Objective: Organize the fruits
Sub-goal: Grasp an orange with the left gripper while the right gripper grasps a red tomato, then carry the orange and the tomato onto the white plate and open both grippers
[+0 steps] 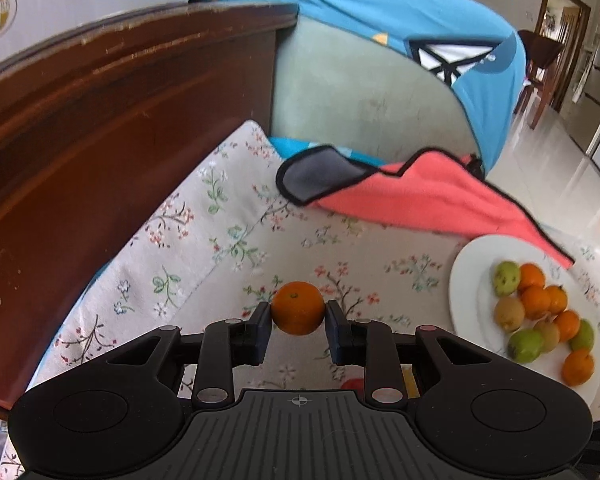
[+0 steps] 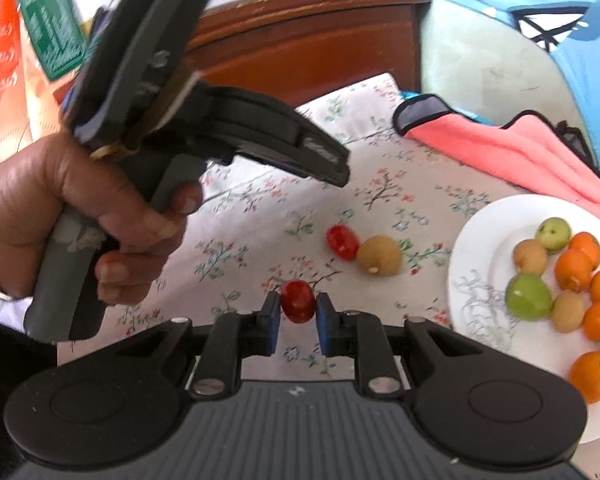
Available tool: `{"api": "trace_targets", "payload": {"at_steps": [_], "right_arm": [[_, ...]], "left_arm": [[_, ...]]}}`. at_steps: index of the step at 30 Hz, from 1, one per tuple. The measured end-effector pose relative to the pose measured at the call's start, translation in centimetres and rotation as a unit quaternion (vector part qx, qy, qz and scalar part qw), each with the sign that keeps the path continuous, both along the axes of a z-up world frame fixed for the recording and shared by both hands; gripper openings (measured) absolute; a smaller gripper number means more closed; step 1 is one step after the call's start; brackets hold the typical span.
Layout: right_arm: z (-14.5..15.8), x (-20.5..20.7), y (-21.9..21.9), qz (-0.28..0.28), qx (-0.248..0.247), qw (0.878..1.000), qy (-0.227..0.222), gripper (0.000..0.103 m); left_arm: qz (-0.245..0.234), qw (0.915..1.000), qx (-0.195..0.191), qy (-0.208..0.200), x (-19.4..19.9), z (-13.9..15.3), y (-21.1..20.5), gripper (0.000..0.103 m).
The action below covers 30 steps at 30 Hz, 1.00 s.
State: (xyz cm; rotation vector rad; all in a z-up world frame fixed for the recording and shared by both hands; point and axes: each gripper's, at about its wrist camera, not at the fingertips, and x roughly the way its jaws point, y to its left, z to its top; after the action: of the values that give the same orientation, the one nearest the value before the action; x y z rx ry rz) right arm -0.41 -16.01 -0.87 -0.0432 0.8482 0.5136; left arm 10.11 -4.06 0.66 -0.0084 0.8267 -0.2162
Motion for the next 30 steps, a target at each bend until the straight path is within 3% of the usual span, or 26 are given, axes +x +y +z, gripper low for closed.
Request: {"api": "trace_targets", "payload": {"at_steps": [10,20,30], "right_arm": [[1.9,0.7,-3.0,-0.048,0.027,0.998,-0.021,0.019],[3.9,0.2,-8.4,-0.11,0.04,0.992,-0.039,0.019],[3.1,-1.1,-11.2,-0.137,0.017,0.99,-0.026,0.019]], "left_arm": [[0.006,0.9996,-0.016,-0.021,-0.5,1.7,-0.9,0.026],[-0.027,0.9986,-0.035,-0.029,-1.4,2.7,-4.2,0.026],[-0.059,0.9973,-0.039,-0.018,-2.0,2.2,-8.0,0.026]]}}
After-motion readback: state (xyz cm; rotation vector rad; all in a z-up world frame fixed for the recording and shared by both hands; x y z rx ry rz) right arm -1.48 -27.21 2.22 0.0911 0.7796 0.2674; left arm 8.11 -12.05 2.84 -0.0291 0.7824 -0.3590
